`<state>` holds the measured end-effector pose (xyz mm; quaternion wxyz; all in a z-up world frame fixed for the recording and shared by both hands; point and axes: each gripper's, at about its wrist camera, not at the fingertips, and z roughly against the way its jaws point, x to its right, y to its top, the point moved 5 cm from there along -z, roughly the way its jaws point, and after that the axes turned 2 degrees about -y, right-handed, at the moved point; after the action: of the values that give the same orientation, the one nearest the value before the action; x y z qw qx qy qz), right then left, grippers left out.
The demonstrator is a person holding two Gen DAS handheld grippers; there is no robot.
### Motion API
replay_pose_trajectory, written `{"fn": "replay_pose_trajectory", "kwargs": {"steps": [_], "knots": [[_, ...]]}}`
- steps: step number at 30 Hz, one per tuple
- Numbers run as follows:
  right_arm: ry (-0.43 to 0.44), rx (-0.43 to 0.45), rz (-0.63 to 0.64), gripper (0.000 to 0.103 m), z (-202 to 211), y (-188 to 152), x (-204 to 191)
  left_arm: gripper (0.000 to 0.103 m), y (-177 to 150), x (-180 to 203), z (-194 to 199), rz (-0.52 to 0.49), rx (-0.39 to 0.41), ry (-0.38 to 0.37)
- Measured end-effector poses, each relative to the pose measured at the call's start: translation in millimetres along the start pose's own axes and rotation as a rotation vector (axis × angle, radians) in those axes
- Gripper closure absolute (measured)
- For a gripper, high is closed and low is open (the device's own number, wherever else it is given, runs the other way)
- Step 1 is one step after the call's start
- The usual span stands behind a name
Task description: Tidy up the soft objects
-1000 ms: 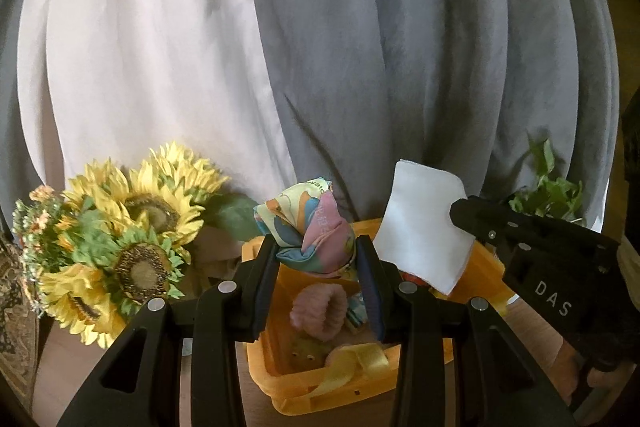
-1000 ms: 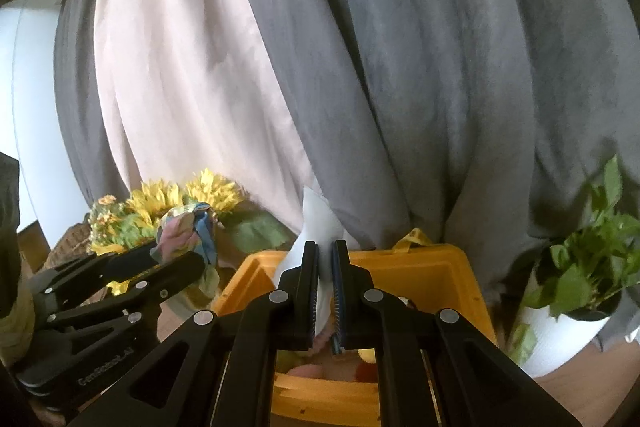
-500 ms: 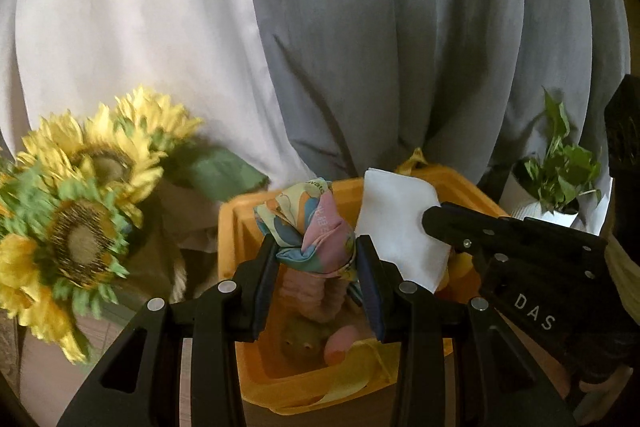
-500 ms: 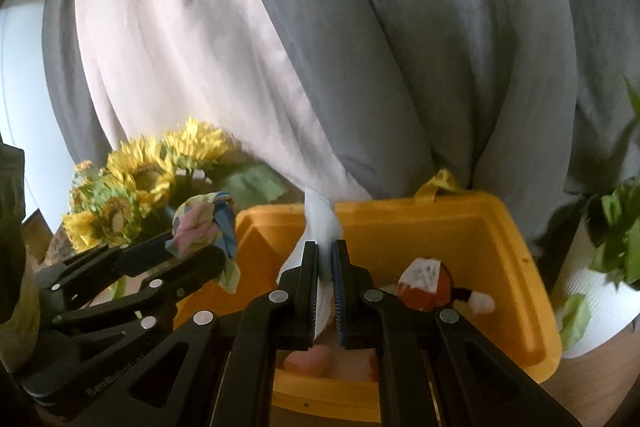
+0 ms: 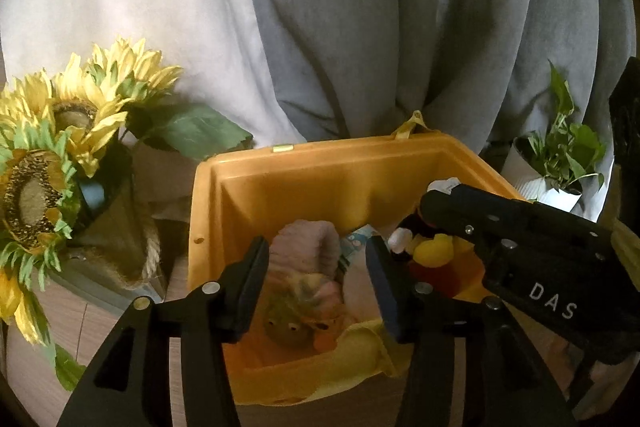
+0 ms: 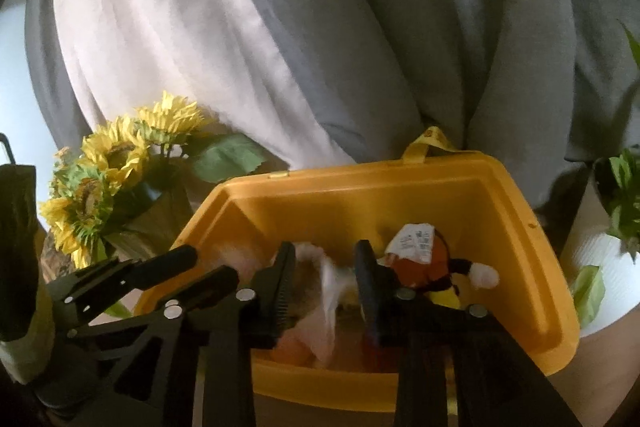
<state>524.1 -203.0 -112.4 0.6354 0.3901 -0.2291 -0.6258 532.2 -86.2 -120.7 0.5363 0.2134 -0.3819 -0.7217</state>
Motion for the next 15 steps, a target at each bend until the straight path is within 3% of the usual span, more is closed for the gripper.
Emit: {"fn": "replay_pose_trajectory", "kwargs": {"steps": [15], "knots": [[-0.057,0.025,0.010,0.070,46.7,-3.5,-5.2,0.045,-4.3,-1.6,58.7,0.045,0.067,0.107]]}}
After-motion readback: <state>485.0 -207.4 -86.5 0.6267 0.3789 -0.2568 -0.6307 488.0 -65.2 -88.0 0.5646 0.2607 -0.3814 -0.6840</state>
